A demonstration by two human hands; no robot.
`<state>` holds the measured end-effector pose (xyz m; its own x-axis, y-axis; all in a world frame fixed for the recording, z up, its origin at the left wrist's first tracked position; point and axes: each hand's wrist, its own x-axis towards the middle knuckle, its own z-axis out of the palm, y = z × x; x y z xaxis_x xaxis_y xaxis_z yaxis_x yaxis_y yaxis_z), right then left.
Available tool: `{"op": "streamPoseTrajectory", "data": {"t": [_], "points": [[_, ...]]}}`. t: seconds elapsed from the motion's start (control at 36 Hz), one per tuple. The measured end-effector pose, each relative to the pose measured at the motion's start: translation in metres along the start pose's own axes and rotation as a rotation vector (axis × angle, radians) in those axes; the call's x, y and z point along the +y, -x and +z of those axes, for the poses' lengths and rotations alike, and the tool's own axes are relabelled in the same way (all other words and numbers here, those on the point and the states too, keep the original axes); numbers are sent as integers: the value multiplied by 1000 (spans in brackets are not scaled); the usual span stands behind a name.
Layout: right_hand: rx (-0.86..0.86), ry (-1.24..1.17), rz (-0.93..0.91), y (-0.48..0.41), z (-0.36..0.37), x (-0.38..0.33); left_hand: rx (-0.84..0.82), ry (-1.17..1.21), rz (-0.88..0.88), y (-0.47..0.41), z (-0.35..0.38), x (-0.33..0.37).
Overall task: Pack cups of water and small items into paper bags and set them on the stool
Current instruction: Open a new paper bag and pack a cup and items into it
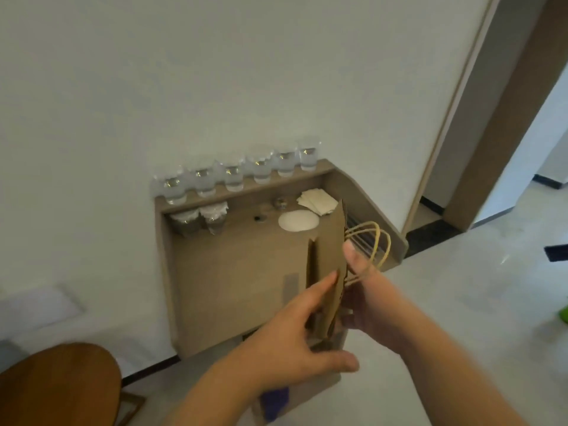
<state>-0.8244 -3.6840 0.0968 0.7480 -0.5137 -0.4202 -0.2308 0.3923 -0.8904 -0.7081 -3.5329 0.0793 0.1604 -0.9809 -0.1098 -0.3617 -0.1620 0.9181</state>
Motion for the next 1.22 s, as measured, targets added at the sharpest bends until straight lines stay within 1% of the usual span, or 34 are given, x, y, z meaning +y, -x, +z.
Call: {"op": "streamPoseTrajectory", "data": {"t": [0.08, 0.17, 0.25, 0.28, 0.33, 0.39, 0.44, 0.56, 0.67, 0.75, 0.89, 0.92, 0.97, 1.03, 1.08, 1.11, 1.17, 1.22], "points": [[-52, 100, -106, 9, -3, -14, 5, 150, -3, 3, -10, 9], [-154, 257, -223, 10, -13, -22, 18, 341, 52, 7, -12, 18], [-228, 386, -293, 11, -19, -32, 139, 501, -13, 7, -14, 34], [-267, 416, -316, 10, -20, -35, 193, 518, -14, 5, -14, 38], [-316, 469, -348, 7, -21, -38, 289, 461, -1, -2, -11, 48], [-317, 518, -381, 2, -20, -39, 372, 400, 1, -9, -8, 56], [-308, 569, -441, -3, -20, -37, 413, 370, 11, -15, -5, 63], [-307, 525, -528, -10, -26, -37, 492, 294, -5, -20, 2, 78], [-335, 496, -580, -18, -41, -33, 512, 458, -50, -27, 12, 86], [-322, 514, -619, -21, -51, -30, 524, 536, -71, -33, 19, 88], [-346, 472, -573, -32, -67, -29, 585, 591, -120, -45, 30, 89], [-344, 462, -544, -34, -70, -31, 593, 567, -131, -48, 32, 90], [-398, 447, -498, -35, -76, -35, 605, 443, -139, -56, 36, 93], [-468, 464, -436, -37, -82, -38, 615, 253, -166, -64, 40, 95], [-553, 493, -445, -40, -87, -42, 599, 93, -217, -69, 47, 98], [-556, 507, -456, -43, -91, -43, 610, 41, -238, -72, 50, 99], [-502, 546, -464, -53, -103, -43, 654, -71, -274, -75, 56, 95], [-393, 518, -397, -57, -107, -45, 709, -155, -278, -78, 63, 96]]}}
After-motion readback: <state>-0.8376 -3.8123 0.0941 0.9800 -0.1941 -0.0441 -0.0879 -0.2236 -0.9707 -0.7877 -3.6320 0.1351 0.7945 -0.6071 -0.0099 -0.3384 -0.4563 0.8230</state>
